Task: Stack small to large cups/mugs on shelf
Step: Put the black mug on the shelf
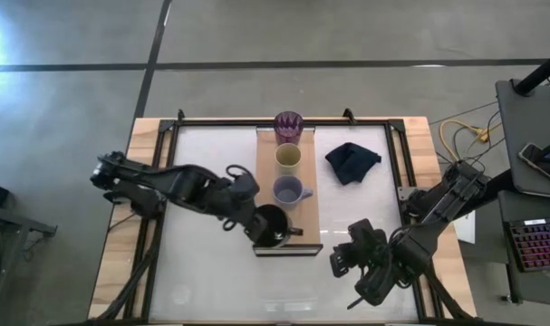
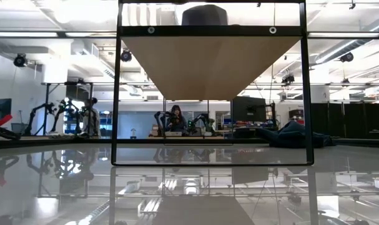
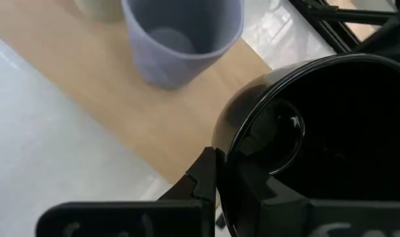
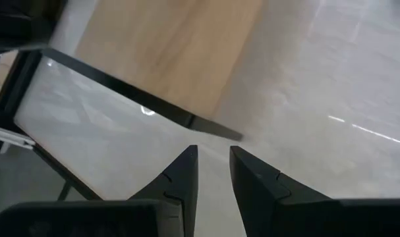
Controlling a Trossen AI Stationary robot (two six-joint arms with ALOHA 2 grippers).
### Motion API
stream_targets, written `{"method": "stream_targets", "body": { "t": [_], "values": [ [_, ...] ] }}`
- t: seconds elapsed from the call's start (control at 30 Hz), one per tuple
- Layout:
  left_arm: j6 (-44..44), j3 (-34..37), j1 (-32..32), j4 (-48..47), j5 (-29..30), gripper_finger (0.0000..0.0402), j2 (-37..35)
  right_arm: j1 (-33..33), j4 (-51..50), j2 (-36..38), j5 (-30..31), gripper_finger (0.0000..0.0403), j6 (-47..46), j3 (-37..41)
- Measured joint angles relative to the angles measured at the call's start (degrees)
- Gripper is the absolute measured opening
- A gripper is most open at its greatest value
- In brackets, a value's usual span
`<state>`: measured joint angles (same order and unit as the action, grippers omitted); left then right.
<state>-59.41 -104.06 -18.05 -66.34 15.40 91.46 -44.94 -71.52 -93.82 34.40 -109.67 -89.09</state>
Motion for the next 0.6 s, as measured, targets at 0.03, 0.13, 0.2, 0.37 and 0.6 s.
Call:
{"method": "stream_targets", "body": {
  "t": [0.03,0.13,0.2,0.37,0.6],
  "values": [
    [0.4,-0.7,0.4,0.0,-0.1,0.0002,0.8,0.0,0.0,0.0,0.2,0.0082,0.0,-0.2],
    [1.8,-2.9,1.2,-0.1,-0.6,0.0002,3.2,0.1,0.1,0.0,0.3,0.0082,0.2,-0.6],
    [2.9,-3.8,1.3,0.2,-1.6,0.0002,4.5,0.1,0.0,0.0,0.3,0.0082,0.2,-0.6],
    [4.3,-4.3,1.6,0.2,-2.7,0.0002,6.9,0.1,0.1,0.0,0.3,0.0082,0.2,-0.6],
    [5.0,-4.3,3.8,0.4,-1.9,0.0002,8.6,0.1,0.0,0.0,0.3,0.0082,0.4,-0.6]
  ]
}}
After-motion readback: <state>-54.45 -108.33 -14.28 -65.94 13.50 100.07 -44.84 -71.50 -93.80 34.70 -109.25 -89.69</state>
